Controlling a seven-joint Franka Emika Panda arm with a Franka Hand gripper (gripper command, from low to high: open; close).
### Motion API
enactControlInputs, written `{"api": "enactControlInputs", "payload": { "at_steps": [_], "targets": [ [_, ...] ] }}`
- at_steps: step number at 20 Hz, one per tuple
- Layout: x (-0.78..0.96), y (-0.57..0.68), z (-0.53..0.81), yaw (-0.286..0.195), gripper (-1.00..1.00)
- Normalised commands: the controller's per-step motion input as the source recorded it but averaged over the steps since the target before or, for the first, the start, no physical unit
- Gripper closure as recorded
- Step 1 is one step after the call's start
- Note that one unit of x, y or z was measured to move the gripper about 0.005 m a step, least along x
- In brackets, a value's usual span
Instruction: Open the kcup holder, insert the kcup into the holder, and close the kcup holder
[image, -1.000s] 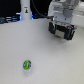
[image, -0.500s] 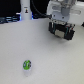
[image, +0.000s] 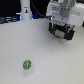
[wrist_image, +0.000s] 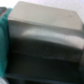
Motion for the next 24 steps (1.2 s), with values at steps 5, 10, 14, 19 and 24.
{"api": "enactControlInputs", "payload": {
  "at_steps": [5,10,14,19,24],
  "targets": [
    [0.12,-0.01,0.00,-0.027,1.00],
    [0.55,-0.18,0.07,-0.047,1.00],
    [0.77,-0.28,0.08,-0.048,1.00],
    [0.47,-0.22,0.10,-0.041,1.00],
    [0.84,-0.47,0.17,-0.069,1.00]
  ]
}}
